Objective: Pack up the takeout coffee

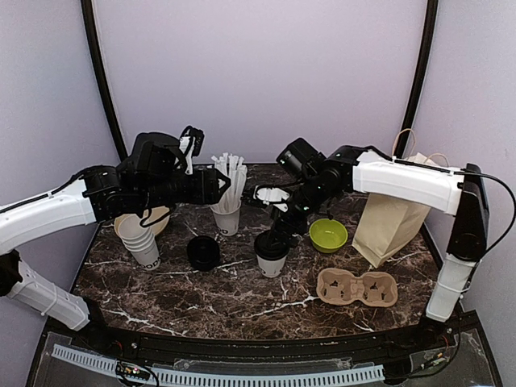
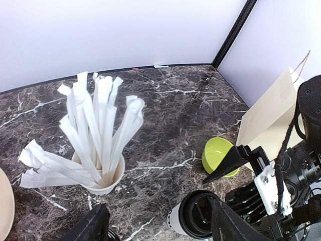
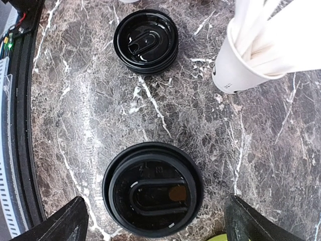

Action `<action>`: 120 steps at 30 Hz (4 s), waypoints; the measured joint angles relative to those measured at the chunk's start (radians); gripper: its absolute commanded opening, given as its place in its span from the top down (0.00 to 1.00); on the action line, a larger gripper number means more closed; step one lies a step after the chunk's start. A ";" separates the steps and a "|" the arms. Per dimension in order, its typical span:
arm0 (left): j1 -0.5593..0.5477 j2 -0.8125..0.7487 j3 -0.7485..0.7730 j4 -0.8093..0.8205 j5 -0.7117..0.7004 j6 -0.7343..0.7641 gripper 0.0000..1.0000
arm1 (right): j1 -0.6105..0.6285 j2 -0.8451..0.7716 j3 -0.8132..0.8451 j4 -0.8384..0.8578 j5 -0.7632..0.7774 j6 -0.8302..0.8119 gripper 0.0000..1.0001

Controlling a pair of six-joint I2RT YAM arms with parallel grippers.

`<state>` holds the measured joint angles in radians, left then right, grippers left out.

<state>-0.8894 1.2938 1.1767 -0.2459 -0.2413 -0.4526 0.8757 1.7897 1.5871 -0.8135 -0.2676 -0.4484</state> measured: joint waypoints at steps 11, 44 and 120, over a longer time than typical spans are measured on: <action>0.011 0.001 -0.024 -0.040 -0.028 -0.004 0.27 | 0.024 0.069 0.000 0.000 0.055 -0.007 0.17; 0.029 0.002 -0.055 -0.040 0.010 -0.003 0.30 | -0.269 0.221 0.372 -0.018 0.152 0.045 0.26; 0.315 0.154 0.159 -0.973 -0.087 -0.032 1.00 | -0.312 -0.288 -0.258 0.132 -0.454 0.025 0.15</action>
<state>-0.5739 1.4483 1.3354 -1.2190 -0.3283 -0.4843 0.5632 1.5021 1.3293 -0.6811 -0.7219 -0.4232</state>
